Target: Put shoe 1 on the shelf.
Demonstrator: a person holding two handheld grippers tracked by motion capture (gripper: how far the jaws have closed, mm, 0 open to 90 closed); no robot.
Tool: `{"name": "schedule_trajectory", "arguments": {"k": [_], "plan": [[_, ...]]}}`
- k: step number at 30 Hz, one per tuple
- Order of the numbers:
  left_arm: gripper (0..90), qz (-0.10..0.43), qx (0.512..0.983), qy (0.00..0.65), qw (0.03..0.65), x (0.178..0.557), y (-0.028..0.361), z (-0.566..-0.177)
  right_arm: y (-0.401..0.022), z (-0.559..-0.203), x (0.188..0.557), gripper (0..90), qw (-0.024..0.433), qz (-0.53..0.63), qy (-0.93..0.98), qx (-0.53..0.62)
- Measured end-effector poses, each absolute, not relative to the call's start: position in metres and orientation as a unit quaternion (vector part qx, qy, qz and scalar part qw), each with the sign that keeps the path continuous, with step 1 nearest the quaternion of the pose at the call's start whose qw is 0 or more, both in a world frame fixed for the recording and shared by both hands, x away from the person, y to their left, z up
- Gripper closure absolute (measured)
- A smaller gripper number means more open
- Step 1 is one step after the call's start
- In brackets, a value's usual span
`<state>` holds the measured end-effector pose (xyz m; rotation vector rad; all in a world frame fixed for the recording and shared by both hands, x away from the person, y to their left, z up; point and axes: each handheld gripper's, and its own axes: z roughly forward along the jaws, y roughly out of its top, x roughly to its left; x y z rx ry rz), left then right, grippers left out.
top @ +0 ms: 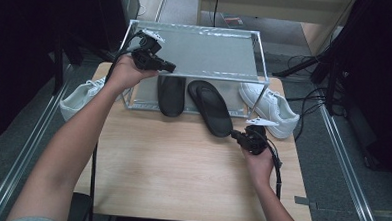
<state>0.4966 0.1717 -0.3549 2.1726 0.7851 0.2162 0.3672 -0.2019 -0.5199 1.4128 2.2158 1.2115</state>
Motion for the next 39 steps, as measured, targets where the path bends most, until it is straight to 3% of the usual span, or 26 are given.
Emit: {"name": "schedule_trajectory", "arguments": {"k": [39], "plan": [[90.0, 0.081, 0.857, 0.31, 0.404, 0.498, 0.173, -0.356, -0.109, -0.519, 0.423, 89.8, 0.108, 0.424, 0.758, 0.484]]}}
